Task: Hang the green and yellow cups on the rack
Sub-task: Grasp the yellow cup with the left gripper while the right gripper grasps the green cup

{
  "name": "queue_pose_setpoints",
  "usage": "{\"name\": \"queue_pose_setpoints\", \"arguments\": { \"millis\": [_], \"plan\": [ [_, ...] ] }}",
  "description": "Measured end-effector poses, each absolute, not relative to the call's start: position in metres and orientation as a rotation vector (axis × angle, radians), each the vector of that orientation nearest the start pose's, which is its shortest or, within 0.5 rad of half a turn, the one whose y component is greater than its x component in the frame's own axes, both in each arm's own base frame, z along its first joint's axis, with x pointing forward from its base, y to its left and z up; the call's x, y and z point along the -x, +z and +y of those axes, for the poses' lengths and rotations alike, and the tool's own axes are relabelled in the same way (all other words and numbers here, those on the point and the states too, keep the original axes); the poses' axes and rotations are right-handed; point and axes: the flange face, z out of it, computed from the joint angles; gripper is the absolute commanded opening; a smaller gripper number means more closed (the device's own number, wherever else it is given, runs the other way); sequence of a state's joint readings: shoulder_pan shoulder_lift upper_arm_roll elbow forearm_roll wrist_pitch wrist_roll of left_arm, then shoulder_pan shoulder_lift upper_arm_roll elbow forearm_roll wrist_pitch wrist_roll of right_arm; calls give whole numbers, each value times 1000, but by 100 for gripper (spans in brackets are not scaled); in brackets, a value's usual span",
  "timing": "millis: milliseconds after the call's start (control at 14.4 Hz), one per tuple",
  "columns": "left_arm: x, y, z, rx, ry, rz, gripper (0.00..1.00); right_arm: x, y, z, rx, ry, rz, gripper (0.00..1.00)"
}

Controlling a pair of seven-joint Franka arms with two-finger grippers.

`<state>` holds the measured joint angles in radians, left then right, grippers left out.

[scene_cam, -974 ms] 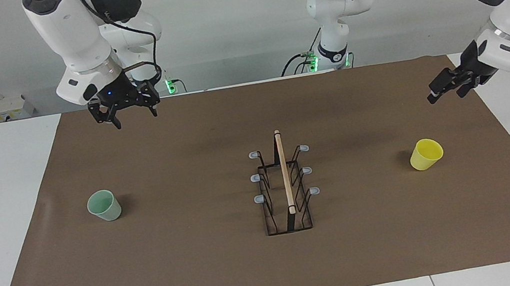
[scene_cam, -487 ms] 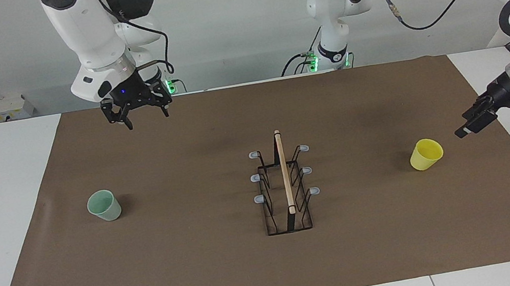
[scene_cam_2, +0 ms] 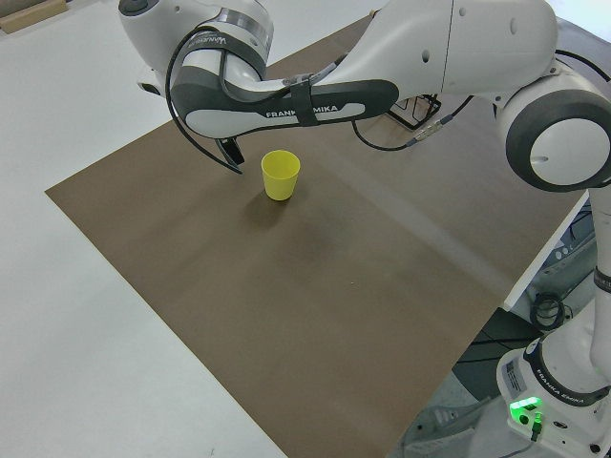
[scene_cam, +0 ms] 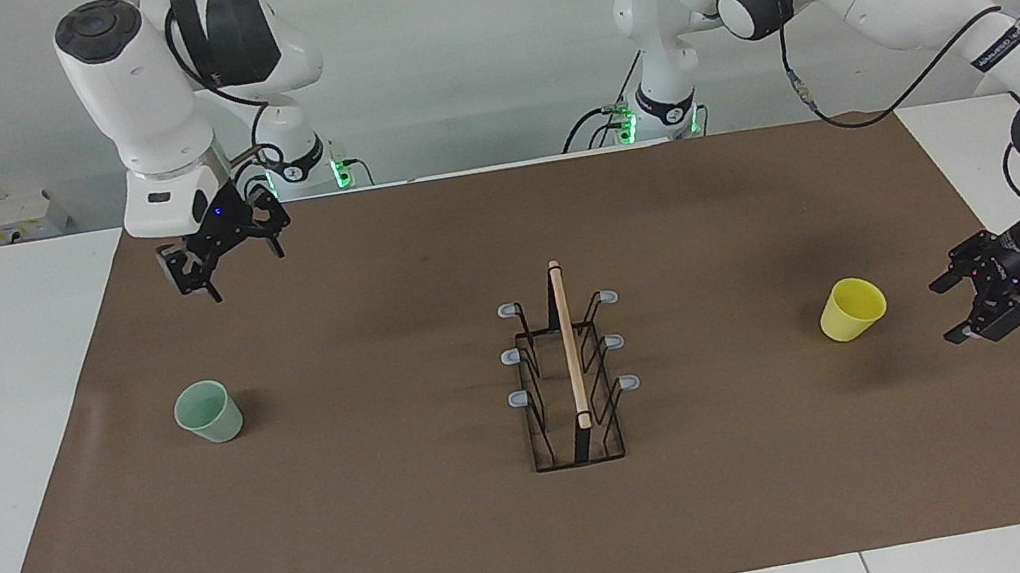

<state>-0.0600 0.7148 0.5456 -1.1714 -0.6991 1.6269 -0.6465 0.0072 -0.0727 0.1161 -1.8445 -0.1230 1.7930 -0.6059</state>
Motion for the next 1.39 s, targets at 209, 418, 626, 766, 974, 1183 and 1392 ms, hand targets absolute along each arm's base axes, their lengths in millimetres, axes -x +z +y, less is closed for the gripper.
{"name": "queue_pose_setpoints", "arguments": {
  "millis": [209,418,626,766,974,1183,1392],
  "plan": [
    [-703,380,183,2775,383,-2040,100,-538,546,46,3034,143,-1518,100],
    [-695,359,192,2662,459,-2206,100,-540,516,39,3009,332,-1840,100],
    [-681,345,201,2562,537,-2358,100,-546,474,63,2926,520,-2073,100],
    [-666,333,205,2450,613,-2506,100,-551,455,86,2864,632,-2264,100],
    [-644,310,204,2246,697,-2740,100,-557,431,106,2779,763,-2473,100],
    [-620,292,199,2132,797,-2845,100,-562,402,113,2687,892,-2608,100],
    [-606,286,191,2091,853,-2884,100,-564,366,116,2560,1050,-2745,100]
  ]
}}
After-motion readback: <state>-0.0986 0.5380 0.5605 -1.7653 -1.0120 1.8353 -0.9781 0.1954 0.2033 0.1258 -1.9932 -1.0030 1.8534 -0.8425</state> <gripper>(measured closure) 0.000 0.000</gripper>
